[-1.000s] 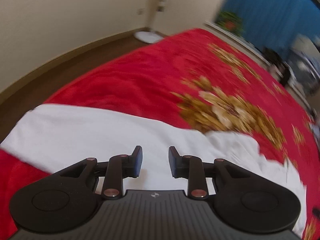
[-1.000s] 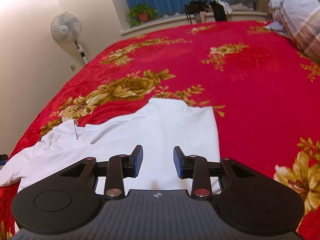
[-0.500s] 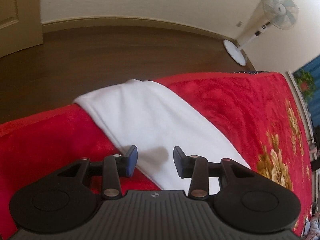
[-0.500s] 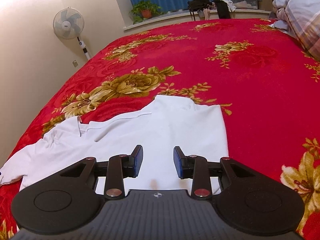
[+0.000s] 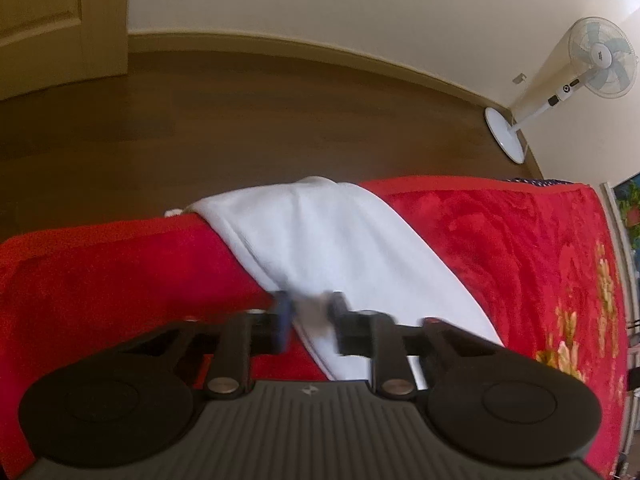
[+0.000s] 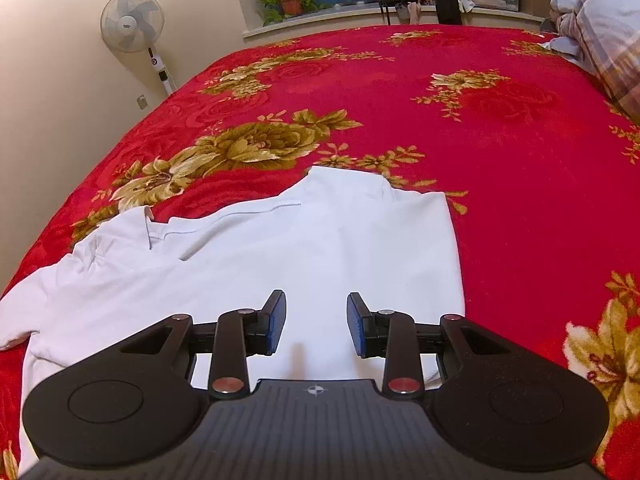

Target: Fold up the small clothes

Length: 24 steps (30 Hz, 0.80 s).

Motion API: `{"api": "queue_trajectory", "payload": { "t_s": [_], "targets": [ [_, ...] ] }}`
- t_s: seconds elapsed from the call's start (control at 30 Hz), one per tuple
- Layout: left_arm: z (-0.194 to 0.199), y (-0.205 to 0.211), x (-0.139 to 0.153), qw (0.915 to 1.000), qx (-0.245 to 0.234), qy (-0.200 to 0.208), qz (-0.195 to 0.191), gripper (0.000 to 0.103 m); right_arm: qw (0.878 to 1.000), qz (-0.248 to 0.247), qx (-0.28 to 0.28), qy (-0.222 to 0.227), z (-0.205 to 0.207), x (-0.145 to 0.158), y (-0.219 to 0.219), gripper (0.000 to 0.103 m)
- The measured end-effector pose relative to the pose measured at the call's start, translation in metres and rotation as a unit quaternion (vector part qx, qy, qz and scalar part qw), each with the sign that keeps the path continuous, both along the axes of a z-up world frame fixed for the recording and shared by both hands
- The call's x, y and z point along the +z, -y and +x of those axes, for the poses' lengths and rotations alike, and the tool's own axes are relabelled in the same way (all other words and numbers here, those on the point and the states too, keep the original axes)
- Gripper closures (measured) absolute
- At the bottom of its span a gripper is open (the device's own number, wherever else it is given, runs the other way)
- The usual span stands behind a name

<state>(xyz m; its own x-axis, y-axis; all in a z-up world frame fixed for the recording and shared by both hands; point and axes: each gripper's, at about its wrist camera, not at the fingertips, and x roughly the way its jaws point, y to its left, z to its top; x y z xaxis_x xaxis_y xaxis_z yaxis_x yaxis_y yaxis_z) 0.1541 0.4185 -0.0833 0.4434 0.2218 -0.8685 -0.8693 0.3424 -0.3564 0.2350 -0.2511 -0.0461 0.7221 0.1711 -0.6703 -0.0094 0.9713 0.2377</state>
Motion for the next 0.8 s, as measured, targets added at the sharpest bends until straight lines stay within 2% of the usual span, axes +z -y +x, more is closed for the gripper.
{"api": "queue_trajectory", "payload": {
  "t_s": [0.07,0.13,0.23,0.3,0.37,0.4,0.47,0.5,0.57,0.6,0.63,0.67,0.7,0.73,0.77,0.8],
  "targets": [
    [0.003,0.003,0.003,0.9998,-0.004,-0.004,0.019,0.097,1.000,0.000,-0.001,-0.001,0.000,0.000,0.002,0.068],
    [0.008,0.010,0.011,0.9985,-0.020,-0.007,0.051,0.098,1.000,0.005,-0.002,-0.004,0.000,0.001,0.004,0.068],
    [0.017,0.033,0.035,0.9884,-0.059,-0.003,0.140,0.099,1.000,0.003,0.003,-0.002,-0.001,0.002,0.004,0.068],
    [0.025,0.058,0.055,0.9725,-0.100,0.015,0.210,0.099,1.000,0.000,0.001,0.000,-0.002,0.003,0.003,0.070],
    [0.031,0.096,0.077,0.9467,-0.156,0.060,0.276,0.099,1.000,0.001,-0.001,0.000,-0.001,0.004,0.004,0.076],
    [0.033,0.121,0.087,0.9296,-0.195,0.090,0.300,0.099,1.000,0.002,0.000,-0.001,-0.001,0.003,0.004,0.077],
    [0.033,0.166,0.102,0.8946,-0.272,0.155,0.319,0.099,1.000,0.002,0.000,-0.003,-0.001,0.003,0.003,0.078],
    [0.030,0.192,0.107,0.8715,-0.318,0.191,0.321,0.099,1.000,0.001,0.001,-0.003,-0.001,0.003,0.003,0.078],
    [0.026,0.242,0.111,0.8196,-0.427,0.247,0.292,0.098,1.000,0.001,0.000,-0.001,-0.001,0.003,0.002,0.078],
    [0.025,0.264,0.109,0.7918,-0.486,0.262,0.261,0.096,1.000,0.000,0.000,-0.001,-0.001,0.003,0.002,0.078],
    [0.024,0.286,0.105,0.7603,-0.549,0.266,0.224,0.094,1.000,-0.001,-0.001,-0.002,-0.001,0.002,0.002,0.078],
    [0.024,0.301,0.100,0.7356,-0.591,0.261,0.203,0.090,1.000,-0.002,-0.003,-0.003,-0.001,0.001,0.003,0.078],
    [0.023,0.313,0.095,0.7241,-0.612,0.250,0.198,0.089,1.000,-0.002,-0.005,-0.004,0.000,0.000,0.003,0.078],
    [0.025,0.314,0.092,0.7276,-0.612,0.242,0.194,0.086,1.000,-0.001,-0.007,-0.007,0.000,-0.001,0.004,0.078],
    [0.029,0.310,0.089,0.7377,-0.605,0.237,0.183,0.082,1.000,0.001,-0.011,-0.010,0.001,-0.002,0.005,0.078],
    [0.036,0.299,0.086,0.7576,-0.589,0.230,0.163,0.081,1.000,0.005,-0.014,-0.012,0.001,-0.003,0.007,0.078]
  ]
}}
